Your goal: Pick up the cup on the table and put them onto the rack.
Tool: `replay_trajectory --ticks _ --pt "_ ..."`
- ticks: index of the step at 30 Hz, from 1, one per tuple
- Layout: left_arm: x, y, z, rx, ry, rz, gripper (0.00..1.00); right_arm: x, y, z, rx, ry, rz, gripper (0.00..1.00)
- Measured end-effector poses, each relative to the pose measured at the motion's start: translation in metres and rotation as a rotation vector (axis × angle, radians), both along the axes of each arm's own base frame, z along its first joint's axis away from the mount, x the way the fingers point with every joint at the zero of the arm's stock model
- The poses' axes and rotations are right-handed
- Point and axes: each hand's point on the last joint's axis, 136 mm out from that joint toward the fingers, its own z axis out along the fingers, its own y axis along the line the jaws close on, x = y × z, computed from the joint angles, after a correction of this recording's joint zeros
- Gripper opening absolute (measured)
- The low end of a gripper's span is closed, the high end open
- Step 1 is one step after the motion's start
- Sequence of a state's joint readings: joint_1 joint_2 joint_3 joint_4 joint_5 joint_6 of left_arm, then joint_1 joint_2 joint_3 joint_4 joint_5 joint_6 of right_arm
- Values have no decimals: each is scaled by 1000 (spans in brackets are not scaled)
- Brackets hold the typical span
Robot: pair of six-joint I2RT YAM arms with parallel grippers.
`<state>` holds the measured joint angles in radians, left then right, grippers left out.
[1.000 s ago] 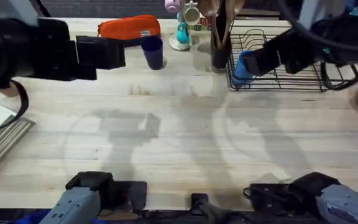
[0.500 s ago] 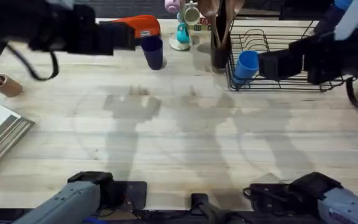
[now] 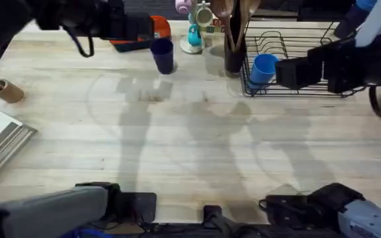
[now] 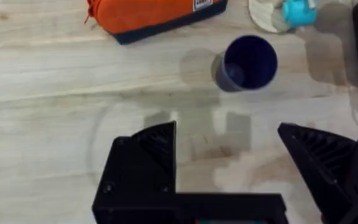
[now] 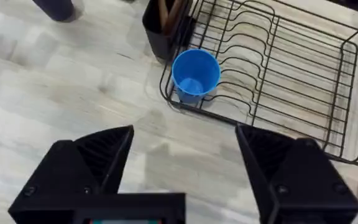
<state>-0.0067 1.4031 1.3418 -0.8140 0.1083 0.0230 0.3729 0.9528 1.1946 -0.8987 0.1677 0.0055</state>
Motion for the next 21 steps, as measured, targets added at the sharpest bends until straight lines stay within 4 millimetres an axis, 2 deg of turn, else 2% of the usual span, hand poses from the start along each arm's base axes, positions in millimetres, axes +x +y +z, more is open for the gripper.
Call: replay_trajectory --ticks 10,21 --pt "42 -2 -25 -32 -21 25 993 0 0 0 2 1 -2 996" --pt "64 -11 -66 -105 47 32 995 0 0 0 2 0 -2 996"
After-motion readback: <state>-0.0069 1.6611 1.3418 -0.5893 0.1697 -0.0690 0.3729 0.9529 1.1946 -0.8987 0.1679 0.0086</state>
